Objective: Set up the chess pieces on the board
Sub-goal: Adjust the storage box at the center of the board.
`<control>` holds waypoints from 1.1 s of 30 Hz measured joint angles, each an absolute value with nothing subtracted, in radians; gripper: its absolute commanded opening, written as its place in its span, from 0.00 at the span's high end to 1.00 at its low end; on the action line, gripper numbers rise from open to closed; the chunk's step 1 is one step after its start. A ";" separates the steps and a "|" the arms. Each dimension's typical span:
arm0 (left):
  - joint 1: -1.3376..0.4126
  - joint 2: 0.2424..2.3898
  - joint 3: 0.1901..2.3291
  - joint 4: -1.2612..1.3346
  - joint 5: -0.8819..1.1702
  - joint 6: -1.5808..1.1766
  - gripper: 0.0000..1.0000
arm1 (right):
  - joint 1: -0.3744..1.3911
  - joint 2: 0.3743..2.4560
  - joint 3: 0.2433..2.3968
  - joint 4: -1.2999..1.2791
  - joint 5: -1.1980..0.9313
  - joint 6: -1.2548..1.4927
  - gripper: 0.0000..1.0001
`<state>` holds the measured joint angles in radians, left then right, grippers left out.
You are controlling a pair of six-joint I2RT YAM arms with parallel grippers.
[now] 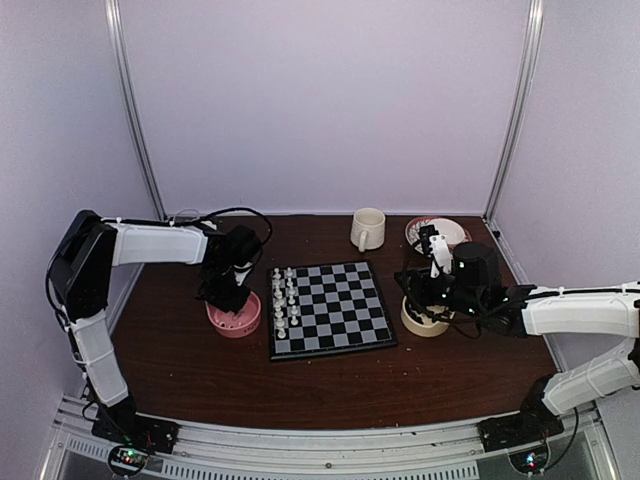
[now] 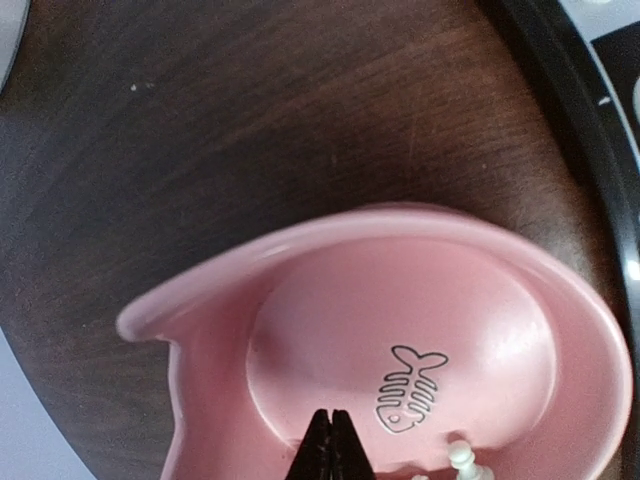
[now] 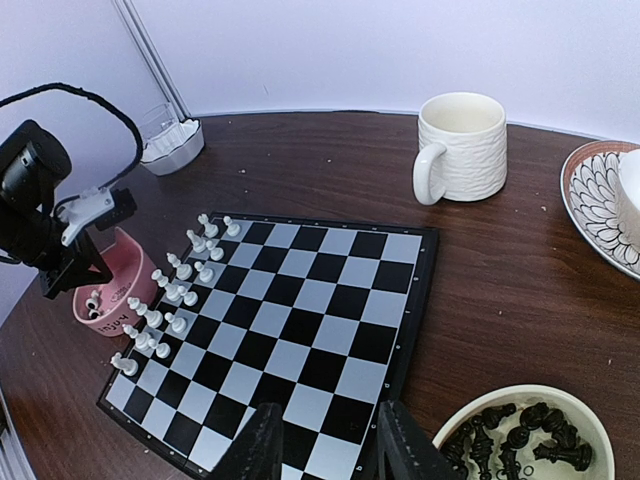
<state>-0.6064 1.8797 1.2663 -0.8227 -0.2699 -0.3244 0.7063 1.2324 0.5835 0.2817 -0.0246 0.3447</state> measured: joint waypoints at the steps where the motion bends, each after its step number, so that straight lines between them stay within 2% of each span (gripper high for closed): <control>1: -0.606 1.871 1.266 -0.818 -0.269 -0.324 0.97 | 0.706 1.232 0.583 0.281 -0.025 0.344 0.65; 4: -0.606 1.826 1.266 -0.803 -0.265 -0.324 0.97 | 0.706 1.225 0.583 0.279 -0.025 0.344 0.65; 6: -0.606 1.789 1.266 -0.794 -0.263 -0.324 0.93 | 0.706 1.212 0.583 0.279 -0.025 0.344 0.65; 10: -0.606 1.740 1.265 -0.780 -0.246 -0.322 0.73 | 0.706 1.190 0.583 0.279 -0.025 0.344 0.65; 13: -0.606 1.726 1.246 -0.754 -0.218 -0.324 0.67 | 0.706 1.188 0.583 0.280 -0.025 0.344 0.65; 19: -0.606 1.725 1.196 -0.714 -0.170 -0.326 0.66 | 0.706 1.187 0.583 0.280 -0.025 0.344 0.65; 26: -0.606 1.743 1.207 -0.678 -0.115 -0.323 0.61 | 0.706 1.175 0.582 0.279 -0.024 0.342 0.65; 31: -0.606 1.725 1.196 -0.677 -0.159 -0.328 0.41 | 0.706 1.162 0.582 0.279 -0.024 0.340 0.65; 33: -0.605 1.678 1.167 -0.680 -0.201 -0.332 0.38 | 0.706 1.162 0.582 0.279 -0.024 0.340 0.65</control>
